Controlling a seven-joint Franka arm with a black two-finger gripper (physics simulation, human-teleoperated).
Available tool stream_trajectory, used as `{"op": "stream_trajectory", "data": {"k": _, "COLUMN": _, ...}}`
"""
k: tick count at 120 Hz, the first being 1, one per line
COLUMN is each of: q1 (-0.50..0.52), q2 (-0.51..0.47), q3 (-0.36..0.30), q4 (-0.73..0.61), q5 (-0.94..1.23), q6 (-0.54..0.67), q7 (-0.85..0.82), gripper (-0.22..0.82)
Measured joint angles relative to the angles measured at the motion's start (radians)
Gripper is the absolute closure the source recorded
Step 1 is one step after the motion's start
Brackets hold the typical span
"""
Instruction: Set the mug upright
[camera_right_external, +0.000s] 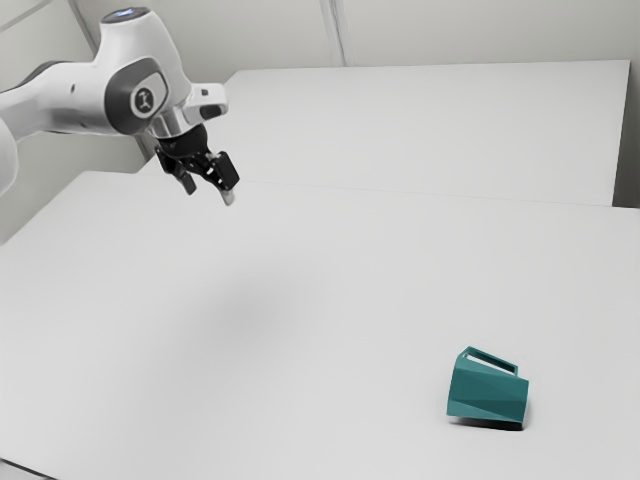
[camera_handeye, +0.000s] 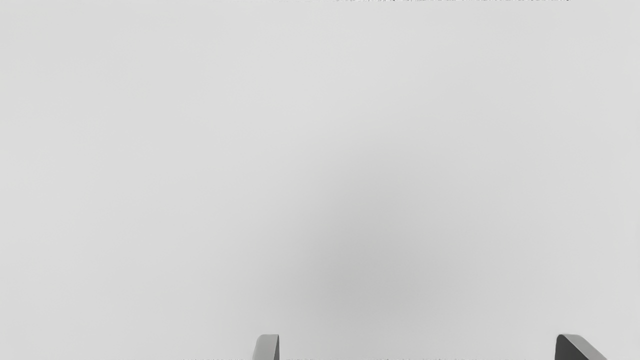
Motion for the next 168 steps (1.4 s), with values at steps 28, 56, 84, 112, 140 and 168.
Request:
{"op": "stream_trajectory", "data": {"k": 28, "q1": -0.100, "q2": -0.118, "q3": 0.000, "q4": -0.088, "q5": -0.084, "q6": 0.025, "q7": -0.013, "gripper": 0.00}}
{"op": "stream_trajectory", "data": {"k": 56, "q1": -0.256, "q2": -0.118, "q3": 0.002, "q4": -0.192, "q5": -0.266, "q6": 0.181, "q7": -0.060, "gripper": 0.00}}
{"op": "stream_trajectory", "data": {"k": 84, "q1": -0.326, "q2": -0.099, "q3": -0.001, "q4": -0.324, "q5": -0.463, "q6": 0.380, "q7": -0.132, "gripper": 0.00}}
{"op": "stream_trajectory", "data": {"k": 112, "q1": -0.450, "q2": -0.097, "q3": 0.001, "q4": -0.424, "q5": -0.632, "q6": 0.561, "q7": -0.179, "gripper": 0.00}}
{"op": "stream_trajectory", "data": {"k": 140, "q1": -0.543, "q2": -0.054, "q3": 0.004, "q4": -0.467, "q5": -0.766, "q6": 0.663, "q7": -0.209, "gripper": 0.00}}
{"op": "stream_trajectory", "data": {"k": 168, "q1": -0.573, "q2": 0.025, "q3": 0.002, "q4": -0.469, "q5": -0.948, "q6": 0.697, "q7": -0.207, "gripper": 0.00}}
